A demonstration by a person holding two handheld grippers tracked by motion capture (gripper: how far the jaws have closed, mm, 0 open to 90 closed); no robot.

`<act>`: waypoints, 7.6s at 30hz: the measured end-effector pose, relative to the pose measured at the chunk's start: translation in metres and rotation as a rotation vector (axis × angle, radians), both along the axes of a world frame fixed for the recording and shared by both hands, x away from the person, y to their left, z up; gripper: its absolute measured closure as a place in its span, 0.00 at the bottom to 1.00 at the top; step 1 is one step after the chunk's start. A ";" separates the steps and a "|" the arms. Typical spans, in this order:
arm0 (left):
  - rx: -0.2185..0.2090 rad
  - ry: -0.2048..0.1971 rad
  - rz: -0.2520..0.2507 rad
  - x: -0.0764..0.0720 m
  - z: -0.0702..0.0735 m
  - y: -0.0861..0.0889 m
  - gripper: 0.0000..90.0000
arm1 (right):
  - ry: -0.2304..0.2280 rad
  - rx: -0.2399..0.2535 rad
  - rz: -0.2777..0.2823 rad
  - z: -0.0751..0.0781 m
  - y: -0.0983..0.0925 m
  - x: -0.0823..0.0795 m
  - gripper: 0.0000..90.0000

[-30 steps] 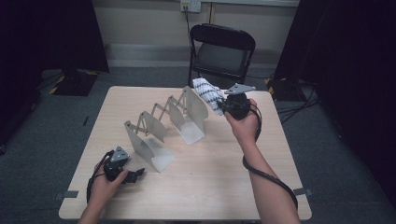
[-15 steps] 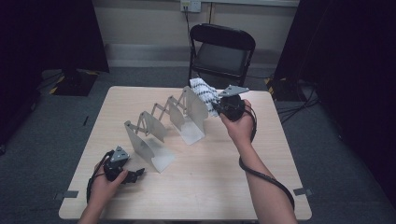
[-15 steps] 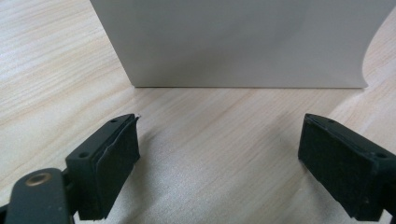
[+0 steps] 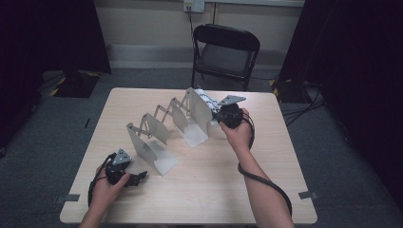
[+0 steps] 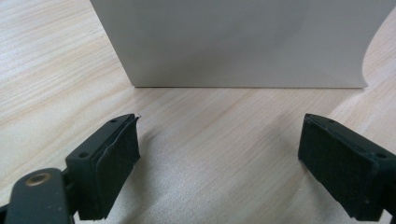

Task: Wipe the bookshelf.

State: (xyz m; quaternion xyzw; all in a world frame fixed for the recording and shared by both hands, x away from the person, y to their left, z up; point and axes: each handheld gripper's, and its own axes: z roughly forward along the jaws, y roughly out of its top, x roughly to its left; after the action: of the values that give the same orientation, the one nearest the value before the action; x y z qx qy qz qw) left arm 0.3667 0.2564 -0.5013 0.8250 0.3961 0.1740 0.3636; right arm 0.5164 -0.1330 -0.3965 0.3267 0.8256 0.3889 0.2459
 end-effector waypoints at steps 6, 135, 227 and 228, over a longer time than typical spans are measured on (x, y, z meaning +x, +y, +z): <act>0.000 0.002 -0.002 0.000 0.000 0.000 0.13 | 0.033 0.002 0.006 -0.020 0.000 0.006 0.90; 0.010 -0.001 -0.002 -0.001 0.001 0.001 0.14 | 0.217 0.049 -0.056 -0.095 0.036 -0.070 0.50; 0.001 -0.003 -0.002 -0.002 0.000 0.000 0.15 | 0.163 -0.043 -0.019 -0.079 0.044 -0.060 0.88; 0.000 -0.003 -0.002 -0.002 0.000 0.000 0.15 | 0.166 -0.037 -0.020 -0.079 0.045 -0.056 0.88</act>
State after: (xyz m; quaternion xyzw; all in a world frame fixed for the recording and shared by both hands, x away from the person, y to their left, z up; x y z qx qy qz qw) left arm 0.3646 0.2565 -0.5010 0.8252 0.3948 0.1748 0.3641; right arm 0.4608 -0.0876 -0.4758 0.3614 0.8469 0.3426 0.1865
